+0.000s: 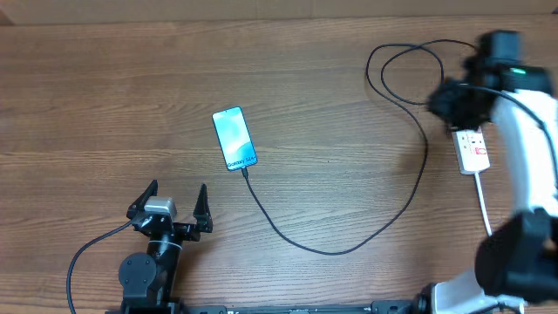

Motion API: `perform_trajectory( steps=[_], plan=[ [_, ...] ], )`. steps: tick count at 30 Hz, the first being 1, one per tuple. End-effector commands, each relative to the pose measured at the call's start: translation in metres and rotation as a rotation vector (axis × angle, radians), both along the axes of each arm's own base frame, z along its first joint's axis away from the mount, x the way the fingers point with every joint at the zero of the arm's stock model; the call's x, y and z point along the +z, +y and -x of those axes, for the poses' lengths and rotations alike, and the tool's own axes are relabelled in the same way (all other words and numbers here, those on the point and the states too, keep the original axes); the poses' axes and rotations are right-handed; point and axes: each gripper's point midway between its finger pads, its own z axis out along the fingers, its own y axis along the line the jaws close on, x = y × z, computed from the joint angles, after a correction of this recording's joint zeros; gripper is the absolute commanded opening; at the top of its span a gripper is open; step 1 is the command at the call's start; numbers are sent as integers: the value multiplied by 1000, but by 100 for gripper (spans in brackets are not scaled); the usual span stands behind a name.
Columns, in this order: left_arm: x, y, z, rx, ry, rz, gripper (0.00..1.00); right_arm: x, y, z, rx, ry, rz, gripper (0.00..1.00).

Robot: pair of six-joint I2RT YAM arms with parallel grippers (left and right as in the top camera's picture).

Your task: Plug charger to phone and switch on socket

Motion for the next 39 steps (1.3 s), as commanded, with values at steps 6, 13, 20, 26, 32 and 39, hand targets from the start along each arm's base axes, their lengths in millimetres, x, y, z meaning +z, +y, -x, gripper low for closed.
perform_trajectory(
  steps=[6,13,20,26,32,39],
  plan=[
    [0,-2,1,-10,-9,-22,100,1,-117,35,-290,40,125,79],
    [0,-2,1,-10,-9,-22,100,-21,-161,45,-329,89,176,81],
    [0,-2,1,-10,-9,-22,100,-58,-174,36,-283,139,175,87],
    [0,-2,1,-10,-9,-22,100,-91,-178,30,-278,183,157,90],
    [0,-2,1,-10,-9,-22,100,-124,-177,32,-268,247,130,90],
    [0,-2,1,-10,-9,-22,99,-141,-175,22,-259,232,100,91]
  ],
)
